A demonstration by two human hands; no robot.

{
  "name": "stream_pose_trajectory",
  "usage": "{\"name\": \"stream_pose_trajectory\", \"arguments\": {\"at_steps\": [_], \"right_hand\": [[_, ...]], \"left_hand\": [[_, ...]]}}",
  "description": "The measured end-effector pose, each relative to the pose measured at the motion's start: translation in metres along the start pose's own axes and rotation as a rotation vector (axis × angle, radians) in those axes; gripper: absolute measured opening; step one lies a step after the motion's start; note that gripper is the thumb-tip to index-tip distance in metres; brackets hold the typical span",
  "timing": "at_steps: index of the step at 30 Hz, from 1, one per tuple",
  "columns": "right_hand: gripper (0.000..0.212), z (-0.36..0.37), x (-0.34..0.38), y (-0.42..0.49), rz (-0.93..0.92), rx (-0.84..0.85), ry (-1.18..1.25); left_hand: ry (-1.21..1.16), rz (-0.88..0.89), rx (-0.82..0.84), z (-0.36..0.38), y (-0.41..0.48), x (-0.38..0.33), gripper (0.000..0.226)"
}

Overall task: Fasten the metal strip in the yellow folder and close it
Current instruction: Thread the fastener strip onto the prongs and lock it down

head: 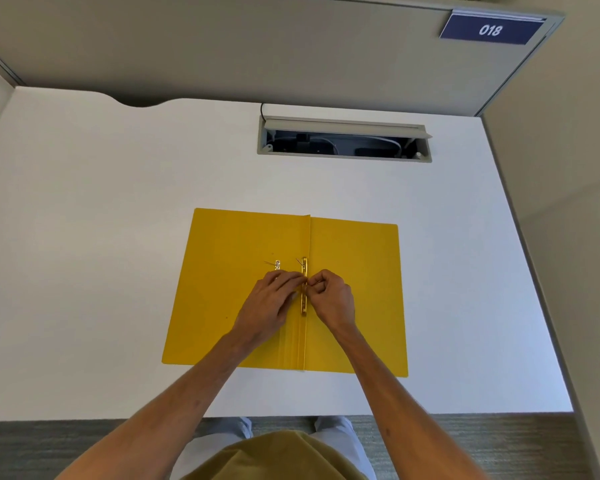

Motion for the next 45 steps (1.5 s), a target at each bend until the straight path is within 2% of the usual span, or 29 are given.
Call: {"name": "stream_pose_trajectory", "arguments": {"at_steps": [11, 17, 23, 26, 30, 36, 45], "right_hand": [[0.007, -0.001, -0.001, -0.002, -0.028, -0.012, -0.119], [0.004, -0.005, -0.007, -0.005, -0.087, 0.019, -0.067], [0.033, -0.009, -0.022, -0.034, -0.273, 0.102, -0.151], [0.025, -0.008, -0.022, -0.045, -0.32, 0.044, -0.24], [0.008, -0.009, -0.017, -0.05, -0.367, -0.092, -0.244], [0.003, -0.01, -0.026, -0.055, -0.262, -0.178, -0.278], [0.005, 0.003, -0.017, -0.068, -0.3, -0.199, -0.423]], "left_hand": [[0.128, 0.048, 0.117, 0.002, 0.003, 0.004, 0.045], [0.132, 0.024, 0.113, 0.0, 0.004, 0.001, 0.043], [0.167, 0.007, 0.125, 0.001, 0.004, -0.001, 0.044], [0.172, 0.008, 0.127, 0.001, 0.004, -0.002, 0.044], [0.195, 0.005, 0.145, -0.001, 0.006, -0.003, 0.043], [0.217, -0.028, 0.157, -0.003, 0.012, -0.009, 0.043], [0.243, -0.088, 0.178, -0.003, 0.014, -0.015, 0.047]]}}
Point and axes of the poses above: each hand's wrist, its own y-axis towards the middle knuckle, its own z-axis out of the palm, x = y × z, the point moved 3 cm from there along y, towards the middle knuckle, and after that the axes turned 1 degree about -y, right-handed, at the moved point
